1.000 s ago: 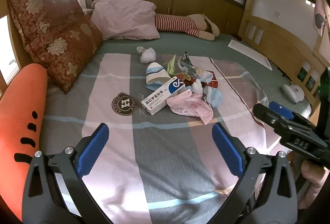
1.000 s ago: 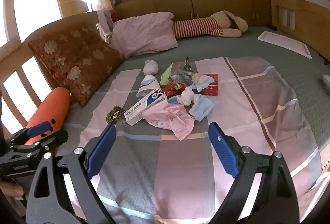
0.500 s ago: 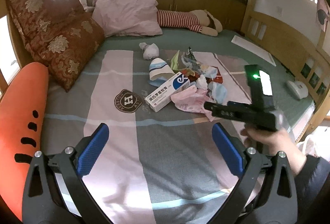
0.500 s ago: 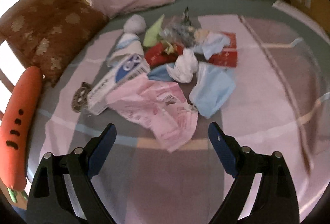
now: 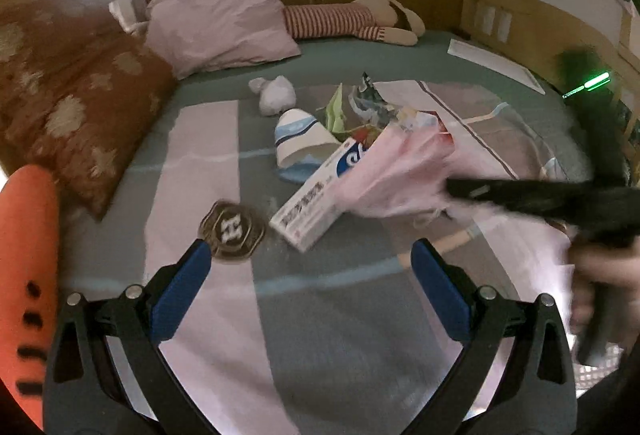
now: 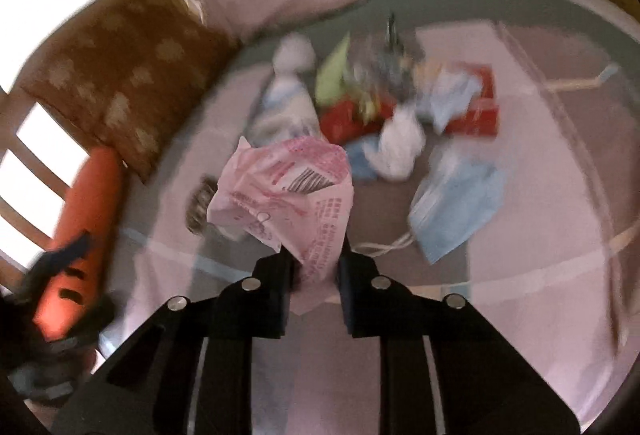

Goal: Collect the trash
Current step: 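Grasp the pink paper with the right tool while the left tool grasps the white medicine box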

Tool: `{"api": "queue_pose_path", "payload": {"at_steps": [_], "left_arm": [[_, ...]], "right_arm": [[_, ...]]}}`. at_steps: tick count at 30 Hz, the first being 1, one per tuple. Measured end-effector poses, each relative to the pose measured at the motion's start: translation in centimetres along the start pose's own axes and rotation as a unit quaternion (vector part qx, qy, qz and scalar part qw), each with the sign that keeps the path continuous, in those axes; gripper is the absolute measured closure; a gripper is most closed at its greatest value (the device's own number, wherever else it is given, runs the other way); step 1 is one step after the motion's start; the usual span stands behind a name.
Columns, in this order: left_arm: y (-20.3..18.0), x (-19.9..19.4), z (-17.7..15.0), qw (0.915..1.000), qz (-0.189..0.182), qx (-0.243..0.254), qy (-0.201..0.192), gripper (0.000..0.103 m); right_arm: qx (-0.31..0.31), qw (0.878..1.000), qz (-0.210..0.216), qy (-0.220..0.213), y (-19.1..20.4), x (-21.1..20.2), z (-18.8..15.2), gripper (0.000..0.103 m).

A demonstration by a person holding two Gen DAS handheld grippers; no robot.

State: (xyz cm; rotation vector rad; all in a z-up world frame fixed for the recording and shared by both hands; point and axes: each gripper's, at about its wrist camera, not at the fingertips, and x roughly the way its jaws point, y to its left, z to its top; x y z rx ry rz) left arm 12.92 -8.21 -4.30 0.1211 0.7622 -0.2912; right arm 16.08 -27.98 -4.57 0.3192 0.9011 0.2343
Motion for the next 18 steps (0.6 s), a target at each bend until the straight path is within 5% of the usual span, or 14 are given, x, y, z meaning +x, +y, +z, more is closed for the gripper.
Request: {"api": "queue_pose_path", "payload": {"at_steps": [5,13,18], "left_arm": [[-0.6,6.2,1.1,0.9976,-0.017,0.064,0.017,0.004],[-0.3,13.8,1.7,0.9922,-0.015,0.102,0.070,0.008],[-1.2,15.1,1.8,0.9877,-0.043,0.116,0.095,0.048]], "right_arm": [[0.030,0.997,0.001,-0.076,-1.3,-5.5,1.2,0.082],[0.028,0.996,0.014,-0.080,-1.8,-5.6,1.8,0.082],[0.020,0.996,0.018,-0.080,-1.0,-5.6,2.0,0.082]]}}
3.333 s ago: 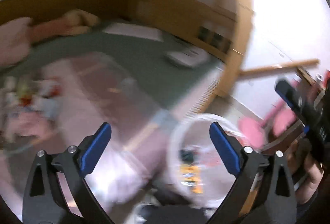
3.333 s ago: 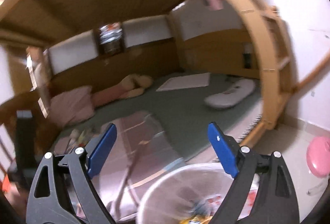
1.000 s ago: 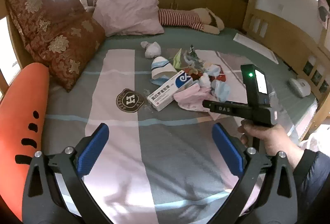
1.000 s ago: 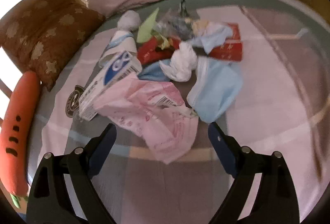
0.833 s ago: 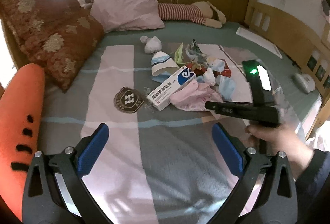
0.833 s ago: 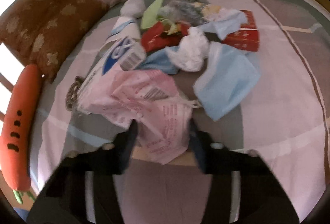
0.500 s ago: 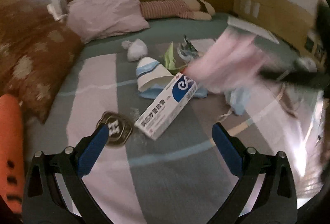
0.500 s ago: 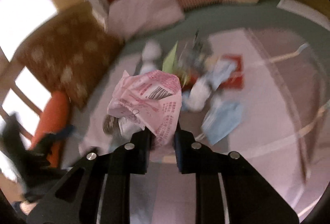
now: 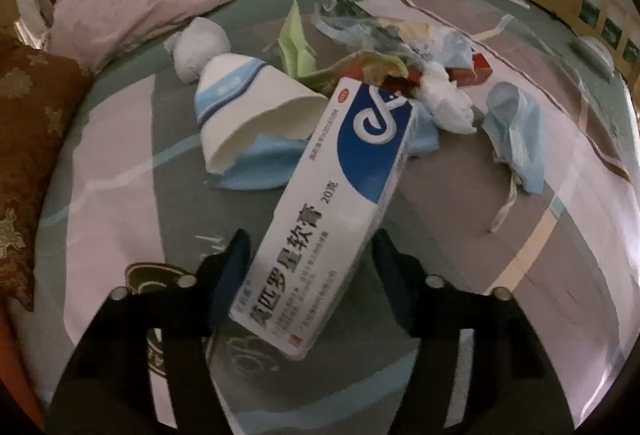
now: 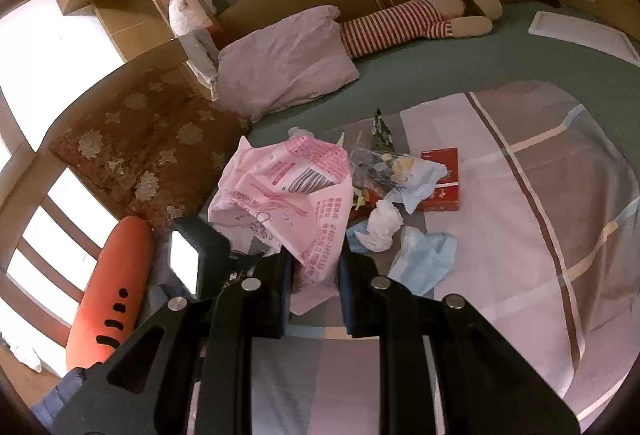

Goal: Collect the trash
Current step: 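Grasp the pink paper with the right tool while the left tool grasps the white medicine box, then carry the paper and box to the trash bin and open the right tool over it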

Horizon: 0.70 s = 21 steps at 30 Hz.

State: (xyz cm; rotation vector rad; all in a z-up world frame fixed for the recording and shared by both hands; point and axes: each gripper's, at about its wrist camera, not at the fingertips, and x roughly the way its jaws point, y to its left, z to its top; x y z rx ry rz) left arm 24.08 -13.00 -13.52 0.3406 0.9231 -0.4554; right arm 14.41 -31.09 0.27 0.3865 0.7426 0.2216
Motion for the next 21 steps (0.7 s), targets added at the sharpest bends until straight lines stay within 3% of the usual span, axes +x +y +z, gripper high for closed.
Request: {"api": "queue_pose_path", "payload": {"at_steps": [3,5,9,15,21], "left_arm": [[-0.2,-1.1,-0.2,0.9997,-0.021,-0.009,0.002,0.061],[0.1,-2.9,-0.4,0.9993,-0.020,-0.029,-0.012,0.063],[0.8,-8.2,-1.3,0.9964,-0.023,-0.072,-0.038,0.064],[0.3,-19.1,-3.3,0.9871,0.016,-0.124,-0.100,0.064],[0.1,-23.7,-7.3,0.9768,0.012,-0.179,-0.117,0.064]], "right_arm": [[0.000,1.000,0.000,0.000,0.1,0.1,0.0,0.082],[-0.002,1.000,0.000,0.001,0.1,0.1,0.0,0.082],[-0.016,1.000,-0.002,-0.002,0.6,-0.3,-0.1,0.082],[-0.056,0.998,-0.003,-0.024,2.8,-3.2,-1.1,0.082],[-0.087,0.996,-0.002,-0.037,5.2,-6.6,-4.1,0.082]]}}
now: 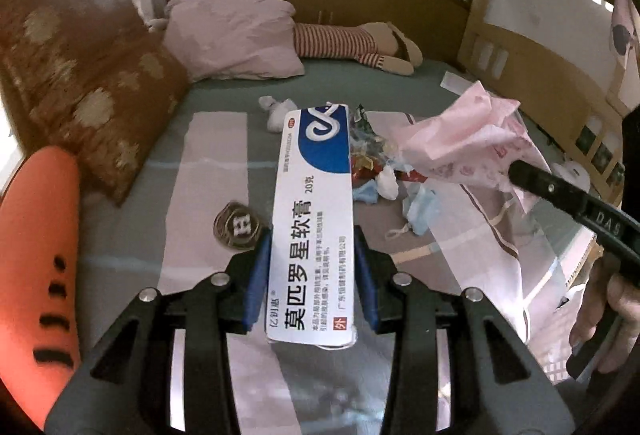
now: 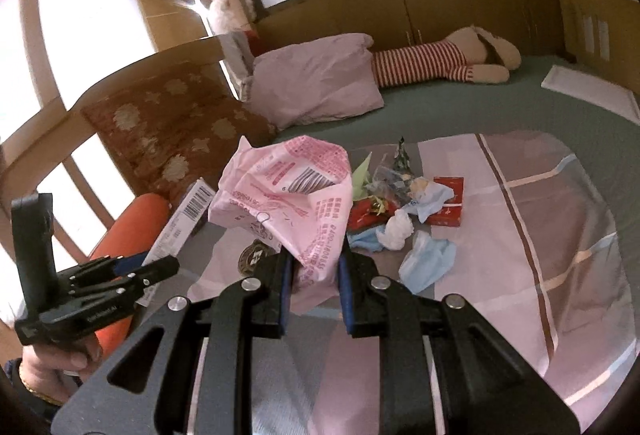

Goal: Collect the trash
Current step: 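Carry the paper and box to the trash bin and open the right tool over it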

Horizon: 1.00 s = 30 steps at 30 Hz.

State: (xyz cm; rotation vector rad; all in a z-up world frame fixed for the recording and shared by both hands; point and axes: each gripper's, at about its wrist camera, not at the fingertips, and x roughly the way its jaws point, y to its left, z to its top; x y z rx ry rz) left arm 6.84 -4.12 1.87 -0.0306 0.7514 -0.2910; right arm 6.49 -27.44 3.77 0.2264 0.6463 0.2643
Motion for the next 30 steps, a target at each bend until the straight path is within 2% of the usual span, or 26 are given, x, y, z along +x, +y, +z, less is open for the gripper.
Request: {"api": "queue_pose_path", "payload": {"at_steps": [5,8,30], "left_arm": [[0.0,-0.6,-1.3,1.0000,0.007,-0.005,0.004,0.063],[-0.5,0.1,-1.6,0.9999,0.011,0.002,0.012,0.063],[-0.6,0.4,-1.8,0.9999,0.006,-0.004,0.012,0.062]], "right_arm": [[-0.016,1.000,0.002,0.006,2.0,-0.8,-2.2,0.082],[-0.028,1.000,0.002,0.013,2.9,0.0,-2.2,0.082],[-0.021,1.000,-0.007,0.020,2.6,0.6,-2.3,0.082]]}}
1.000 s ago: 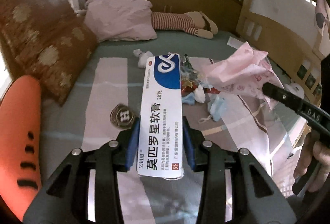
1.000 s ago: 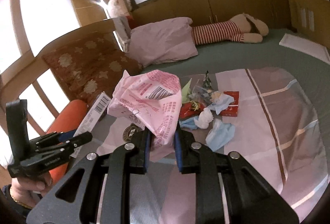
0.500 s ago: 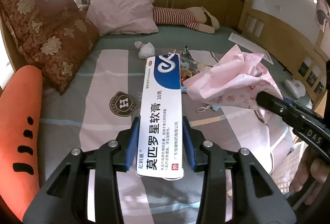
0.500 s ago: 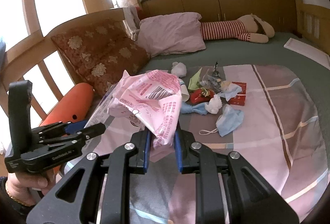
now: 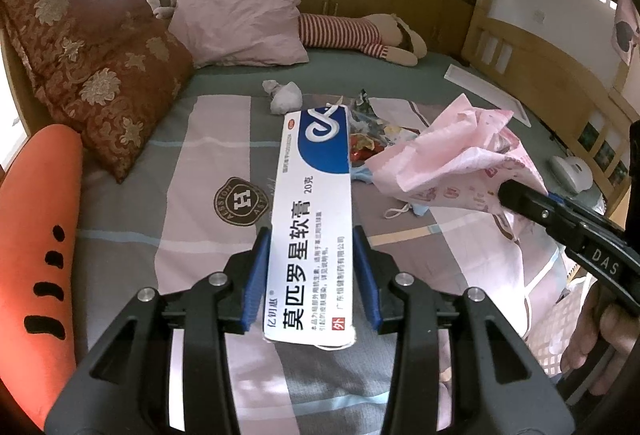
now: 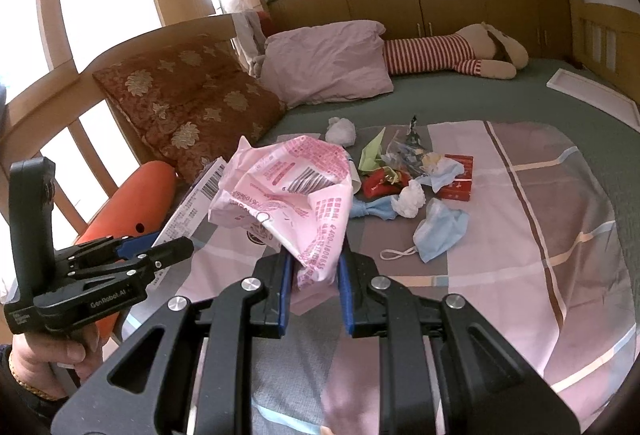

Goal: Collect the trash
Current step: 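Carry the paper and box to the trash bin and open the right tool over it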

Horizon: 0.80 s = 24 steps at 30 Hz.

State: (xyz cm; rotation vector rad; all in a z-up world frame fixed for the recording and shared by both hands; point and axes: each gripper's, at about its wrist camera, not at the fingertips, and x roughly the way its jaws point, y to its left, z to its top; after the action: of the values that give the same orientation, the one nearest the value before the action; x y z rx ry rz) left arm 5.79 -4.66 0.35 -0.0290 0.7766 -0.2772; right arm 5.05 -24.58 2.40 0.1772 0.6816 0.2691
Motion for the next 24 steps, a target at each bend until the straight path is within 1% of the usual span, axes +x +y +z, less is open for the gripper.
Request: {"api": "queue_pose_path", "payload": {"at_steps": [13,16,19,22,23,24], "left_arm": [[0.3,0.2,0.0,1.0000,0.000,0.000,0.003,0.062],[0.2,0.5,0.0,1.0000,-0.005,0.000,0.005,0.062],[-0.5,0.9,0.0,0.9998,-0.018,0.002,0.006,0.062],[-1.9,1.0,0.1,0.9994,-0.034,0.011,0.006,0.062],[-2.3,1.0,0.0,0.9991,-0.039,0.014,0.005,0.062],[-2.8,1.0,0.0,0.9989,-0.044,0.019,0.004,0.062]], "right_arm": [[0.001,1.000,-0.001,-0.001,-0.1,0.0,0.0,0.082],[0.006,1.000,-0.002,-0.015,-0.9,-1.1,0.4,0.082],[0.017,0.999,-0.013,-0.049,-2.5,-4.3,0.7,0.082],[0.033,0.995,-0.037,-0.088,-4.8,-9.8,-0.5,0.082],[0.031,0.993,-0.056,-0.098,-5.7,-11.9,-1.4,0.082],[0.031,0.991,-0.084,-0.099,-6.8,-14.0,-2.7,0.082]]}}
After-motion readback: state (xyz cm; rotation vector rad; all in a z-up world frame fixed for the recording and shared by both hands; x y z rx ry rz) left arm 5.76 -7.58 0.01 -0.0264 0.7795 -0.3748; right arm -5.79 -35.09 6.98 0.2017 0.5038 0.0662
